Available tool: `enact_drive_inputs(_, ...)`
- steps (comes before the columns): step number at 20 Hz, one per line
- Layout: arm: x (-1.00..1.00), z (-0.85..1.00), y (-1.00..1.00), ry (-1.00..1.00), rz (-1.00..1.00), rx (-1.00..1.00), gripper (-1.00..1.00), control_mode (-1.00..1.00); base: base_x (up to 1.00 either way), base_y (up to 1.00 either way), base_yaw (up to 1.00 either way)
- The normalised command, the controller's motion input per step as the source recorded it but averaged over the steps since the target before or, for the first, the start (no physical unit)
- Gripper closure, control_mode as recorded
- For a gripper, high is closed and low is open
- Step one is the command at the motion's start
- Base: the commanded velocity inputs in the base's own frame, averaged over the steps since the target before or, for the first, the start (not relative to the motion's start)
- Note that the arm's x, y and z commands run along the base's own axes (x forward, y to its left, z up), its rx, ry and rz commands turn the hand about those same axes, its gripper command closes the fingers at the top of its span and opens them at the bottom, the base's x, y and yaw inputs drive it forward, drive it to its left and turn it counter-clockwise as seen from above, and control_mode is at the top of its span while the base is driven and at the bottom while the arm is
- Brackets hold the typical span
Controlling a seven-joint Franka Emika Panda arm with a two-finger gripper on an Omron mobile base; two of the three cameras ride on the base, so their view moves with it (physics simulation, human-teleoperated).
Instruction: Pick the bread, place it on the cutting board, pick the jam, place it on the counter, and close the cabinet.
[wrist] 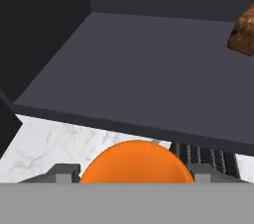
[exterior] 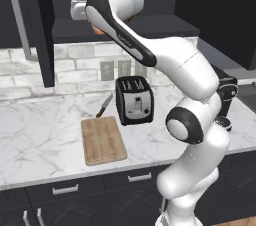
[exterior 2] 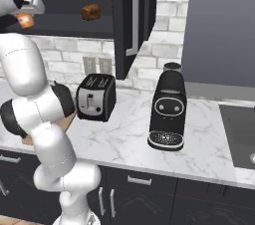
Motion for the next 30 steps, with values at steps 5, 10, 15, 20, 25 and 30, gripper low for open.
enact_drive_inputs(5, -0.79, -0.01, -0.45, -0.02, 0.0, 0.0, 1.0, -1.0, 0.0, 0.0, 0.0)
enact_drive_inputs(10, -0.8, -0.07, -0.57, 0.0, 0.0, 0.01, 1.0, -1.0, 0.0, 0.0, 0.0)
enact_drive_inputs(15, -0.78, -0.16, -0.65, 0.0, 0.0, 0.03, 1.0, -1.0, 0.0, 0.0, 0.0)
enact_drive_inputs(20, -0.74, -0.3, -0.53, 0.0, 0.0, 0.01, 1.0, -1.0, 0.0, 0.0, 0.0)
enact_drive_inputs(25, -0.57, -0.46, -0.4, 0.0, 0.02, 0.0, 1.0, -1.0, 0.0, 0.0, 0.0)
enact_drive_inputs(30, -0.18, -0.42, -0.34, 0.0, 0.0, 0.0, 1.0, -1.0, 0.0, 0.0, 0.0)
